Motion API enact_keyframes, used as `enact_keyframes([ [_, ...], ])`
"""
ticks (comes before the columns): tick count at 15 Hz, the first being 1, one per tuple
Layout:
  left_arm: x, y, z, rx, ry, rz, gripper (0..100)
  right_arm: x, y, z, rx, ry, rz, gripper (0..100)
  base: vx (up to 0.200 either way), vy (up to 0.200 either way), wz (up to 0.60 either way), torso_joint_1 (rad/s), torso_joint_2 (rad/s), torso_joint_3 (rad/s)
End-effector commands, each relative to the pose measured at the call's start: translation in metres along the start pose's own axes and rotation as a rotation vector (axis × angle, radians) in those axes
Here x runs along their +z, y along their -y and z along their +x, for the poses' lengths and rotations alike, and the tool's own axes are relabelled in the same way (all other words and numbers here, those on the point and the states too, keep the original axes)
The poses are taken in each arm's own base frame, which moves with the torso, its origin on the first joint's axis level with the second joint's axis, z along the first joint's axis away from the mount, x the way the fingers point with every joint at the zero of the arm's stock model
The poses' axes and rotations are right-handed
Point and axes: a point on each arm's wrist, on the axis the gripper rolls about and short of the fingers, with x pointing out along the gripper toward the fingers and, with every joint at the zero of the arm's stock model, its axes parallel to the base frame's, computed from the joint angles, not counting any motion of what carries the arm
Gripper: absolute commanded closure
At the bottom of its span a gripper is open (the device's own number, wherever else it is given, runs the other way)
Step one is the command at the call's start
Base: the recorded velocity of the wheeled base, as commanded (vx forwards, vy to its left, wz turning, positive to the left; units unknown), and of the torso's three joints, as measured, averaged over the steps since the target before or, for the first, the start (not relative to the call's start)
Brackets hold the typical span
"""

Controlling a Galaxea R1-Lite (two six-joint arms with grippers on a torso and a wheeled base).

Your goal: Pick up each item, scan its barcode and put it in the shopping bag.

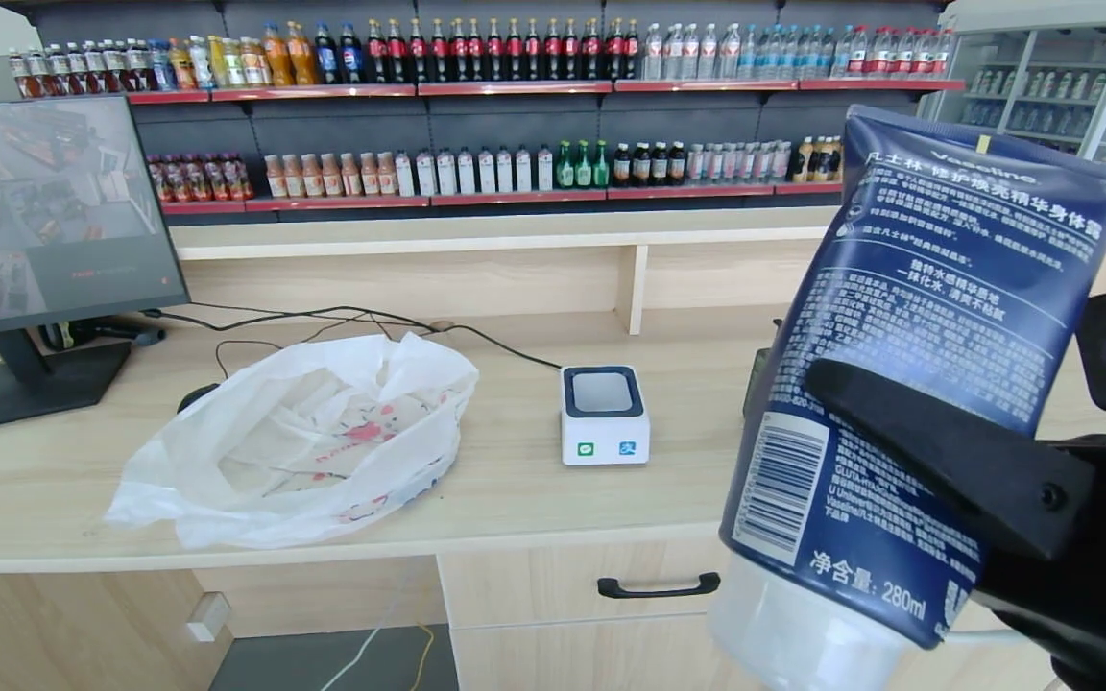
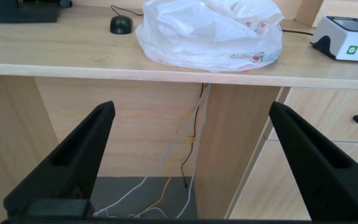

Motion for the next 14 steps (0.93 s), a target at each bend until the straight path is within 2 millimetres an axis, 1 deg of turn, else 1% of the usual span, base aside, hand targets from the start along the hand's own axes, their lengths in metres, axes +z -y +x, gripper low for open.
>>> enact_keyframes([
  [1,0.000,0.000,0.000,0.002,0.000,0.000,0,-0.001,0.001,0.000,-0.002,-0.001,0.001,100,0.000,0.000,0.00,0.000,0.00,0.000],
  [8,0.000,0.000,0.000,0.000,0.000,0.000,0,-0.004,0.004,0.002,-0.014,-0.017,-0.013,100,0.000,0.000,0.00,0.000,0.00,0.000],
  [13,0.000,0.000,0.000,0.000,0.000,0.000,0,-0.020,0.022,-0.002,-0.064,-0.108,-0.181,100,0.000,0.000,0.00,0.000,0.00,0.000],
  [14,0.000,0.000,0.000,0.000,0.000,0.000,0,-0.026,0.034,-0.006,-0.116,-0.142,-0.285,100,0.000,0.000,0.00,0.000,0.00,0.000],
])
